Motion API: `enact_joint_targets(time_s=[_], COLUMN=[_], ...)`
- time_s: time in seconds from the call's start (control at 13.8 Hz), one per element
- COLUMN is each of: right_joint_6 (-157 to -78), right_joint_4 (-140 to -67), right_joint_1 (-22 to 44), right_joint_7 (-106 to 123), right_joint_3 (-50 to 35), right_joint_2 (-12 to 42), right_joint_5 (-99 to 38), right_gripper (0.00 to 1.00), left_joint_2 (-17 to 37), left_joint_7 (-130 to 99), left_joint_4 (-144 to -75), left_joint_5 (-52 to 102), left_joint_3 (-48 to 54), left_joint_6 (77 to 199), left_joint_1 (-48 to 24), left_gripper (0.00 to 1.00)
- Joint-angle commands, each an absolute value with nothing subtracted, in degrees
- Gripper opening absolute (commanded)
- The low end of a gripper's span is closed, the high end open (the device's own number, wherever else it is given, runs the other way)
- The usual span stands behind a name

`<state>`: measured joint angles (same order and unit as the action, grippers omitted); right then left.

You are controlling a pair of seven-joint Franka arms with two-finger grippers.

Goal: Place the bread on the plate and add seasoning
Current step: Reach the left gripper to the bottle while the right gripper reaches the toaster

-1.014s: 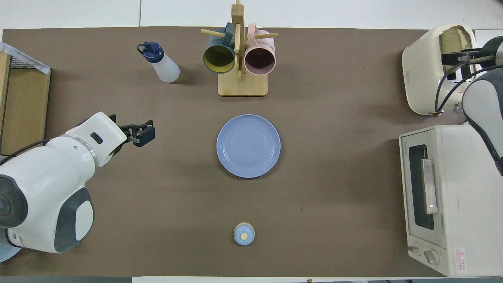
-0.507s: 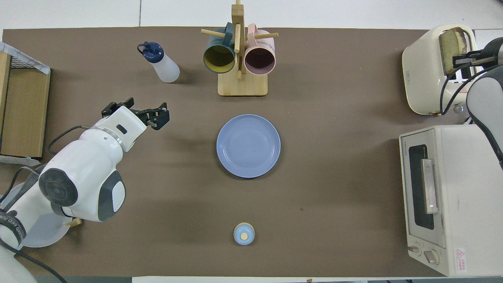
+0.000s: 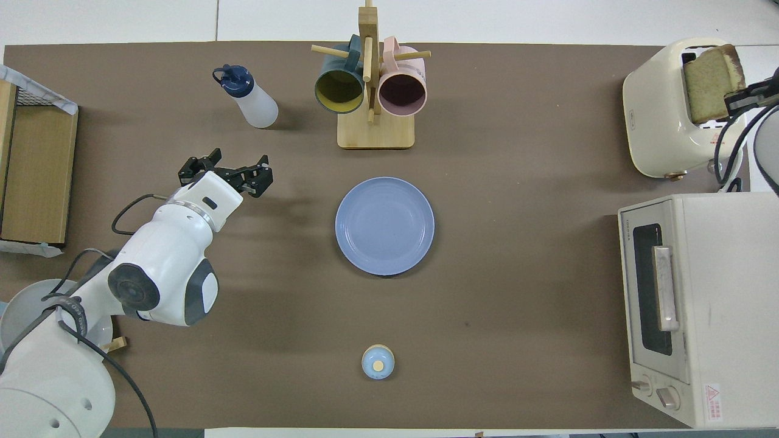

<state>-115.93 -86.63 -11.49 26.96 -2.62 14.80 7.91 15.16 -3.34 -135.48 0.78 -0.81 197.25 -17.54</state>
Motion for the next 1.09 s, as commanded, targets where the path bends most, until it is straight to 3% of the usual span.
enact_joint_targets(time_s=[0.0,0.14,0.58,0.8,1.01], right_joint_6=[-106.0,-102.0,-100.5,-104.4,-112.4], right_joint_4=[-81.9,-81.7,-84.2,-92.7,-100.8], right_joint_1=[-9.7,-6.0,2.4,5.6,13.3], right_joint_7=[29.0,28.7,10.1,-1.5,-12.4], right_joint_3=[-4.6,-4.8,-6.0,-6.0,-6.1], right_joint_2=[11.3,8.1,5.7,1.9,-1.0], right_joint_5=[12.9,13.4,7.6,-2.0,-2.5], right_gripper=[0.00,0.00,0.00,0.00,0.00], left_joint_2=[22.0,28.4,35.5,35.8,36.1], left_joint_7=[-3.3,-3.5,-4.1,-4.3,-4.2], left_joint_4=[-130.4,-124.2,-114.7,-111.7,-110.4], left_joint_5=[2.4,10.2,11.7,11.3,10.9], left_joint_3=[-15.2,-24.1,-24.7,-24.6,-24.6], left_joint_6=[200.0,200.3,199.4,195.0,192.6], left_joint_1=[-31.6,-41.4,-40.9,-38.8,-38.5], left_gripper=[1.00,1.00,1.00,1.00,1.00])
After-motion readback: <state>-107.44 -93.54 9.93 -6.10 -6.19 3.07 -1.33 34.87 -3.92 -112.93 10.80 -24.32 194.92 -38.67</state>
